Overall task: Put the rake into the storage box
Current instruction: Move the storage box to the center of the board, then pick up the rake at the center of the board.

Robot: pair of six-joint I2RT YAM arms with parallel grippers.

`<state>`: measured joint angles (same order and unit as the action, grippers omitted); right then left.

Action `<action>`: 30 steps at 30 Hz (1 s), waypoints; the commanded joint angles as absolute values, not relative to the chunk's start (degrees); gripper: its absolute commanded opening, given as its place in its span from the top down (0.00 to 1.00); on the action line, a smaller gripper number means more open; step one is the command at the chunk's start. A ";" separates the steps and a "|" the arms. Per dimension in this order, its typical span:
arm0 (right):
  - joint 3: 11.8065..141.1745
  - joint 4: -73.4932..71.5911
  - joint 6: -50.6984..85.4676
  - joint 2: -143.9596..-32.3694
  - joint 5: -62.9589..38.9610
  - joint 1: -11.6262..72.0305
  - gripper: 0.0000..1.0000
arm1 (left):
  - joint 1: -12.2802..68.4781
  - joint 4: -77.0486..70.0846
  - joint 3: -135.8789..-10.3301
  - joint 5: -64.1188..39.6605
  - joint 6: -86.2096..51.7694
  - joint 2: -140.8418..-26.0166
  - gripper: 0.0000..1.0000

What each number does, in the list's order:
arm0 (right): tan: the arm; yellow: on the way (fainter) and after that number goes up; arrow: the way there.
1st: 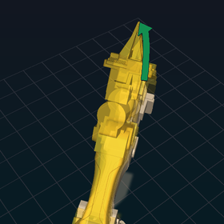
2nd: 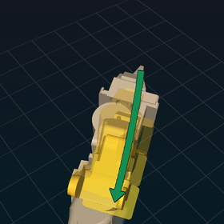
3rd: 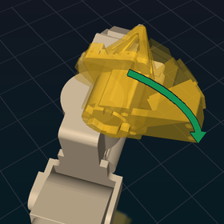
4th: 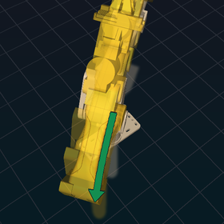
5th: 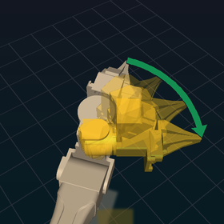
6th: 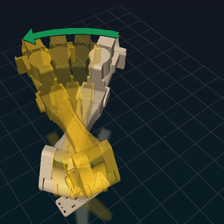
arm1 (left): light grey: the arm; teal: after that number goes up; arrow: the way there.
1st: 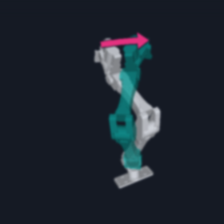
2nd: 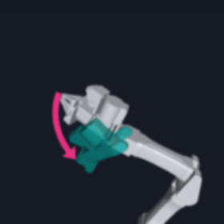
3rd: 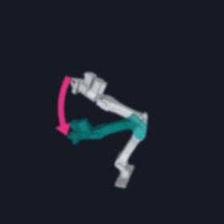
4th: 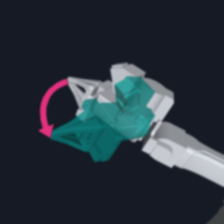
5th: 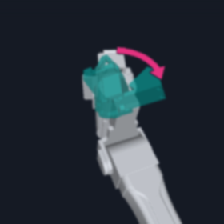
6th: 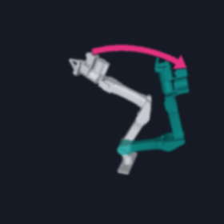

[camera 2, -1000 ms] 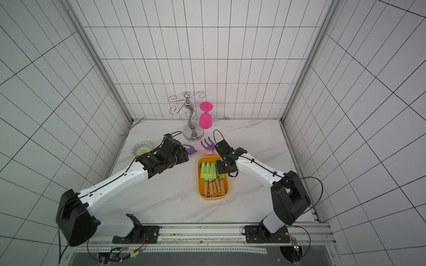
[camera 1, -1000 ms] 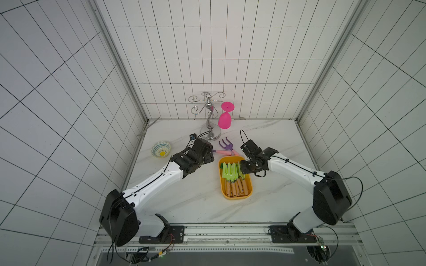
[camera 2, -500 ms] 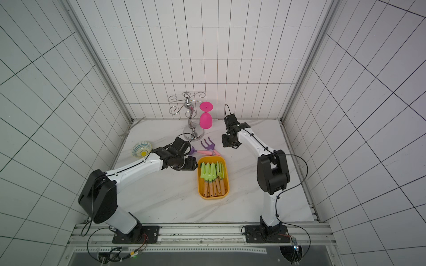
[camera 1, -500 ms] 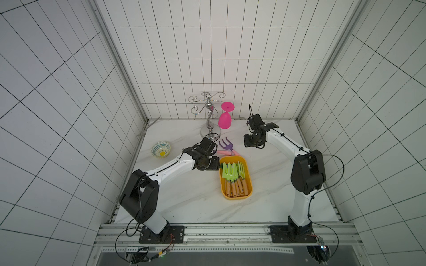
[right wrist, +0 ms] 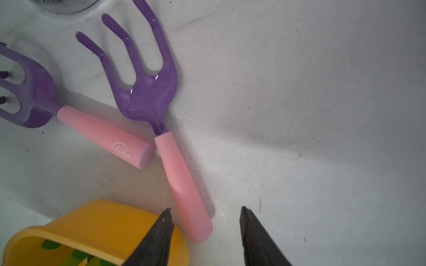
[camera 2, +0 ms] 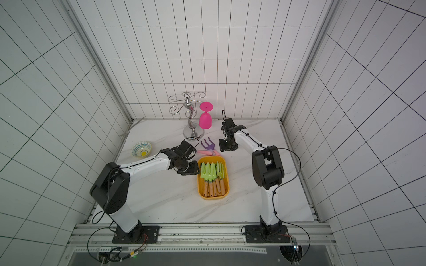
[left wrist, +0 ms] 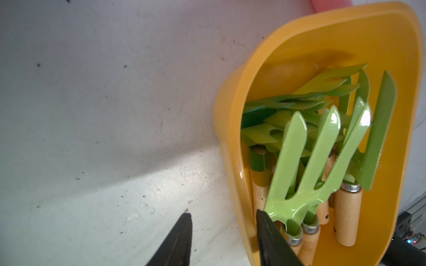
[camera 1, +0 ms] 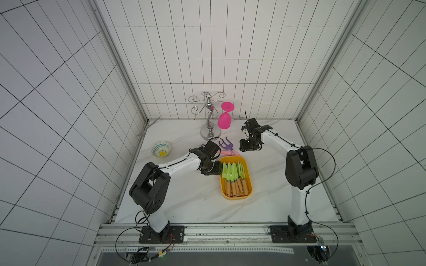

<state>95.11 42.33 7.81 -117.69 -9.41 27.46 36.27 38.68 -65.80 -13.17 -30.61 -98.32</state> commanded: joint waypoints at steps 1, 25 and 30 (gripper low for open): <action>95.42 42.25 6.52 -120.08 -10.62 28.29 0.49 | 36.19 40.97 -67.27 -9.20 -30.17 -98.96 0.58; 98.61 41.66 3.40 -126.38 0.86 34.02 0.51 | 28.82 46.58 -60.76 -7.09 -25.48 -88.84 0.71; 97.14 41.72 4.22 -126.63 1.20 34.60 0.55 | 28.75 47.41 -62.17 -7.31 -25.59 -85.50 0.65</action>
<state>96.20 40.45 4.08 -125.36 -0.51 34.15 28.91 46.59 -60.82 -8.12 -26.41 -88.16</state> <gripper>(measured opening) 0.462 0.338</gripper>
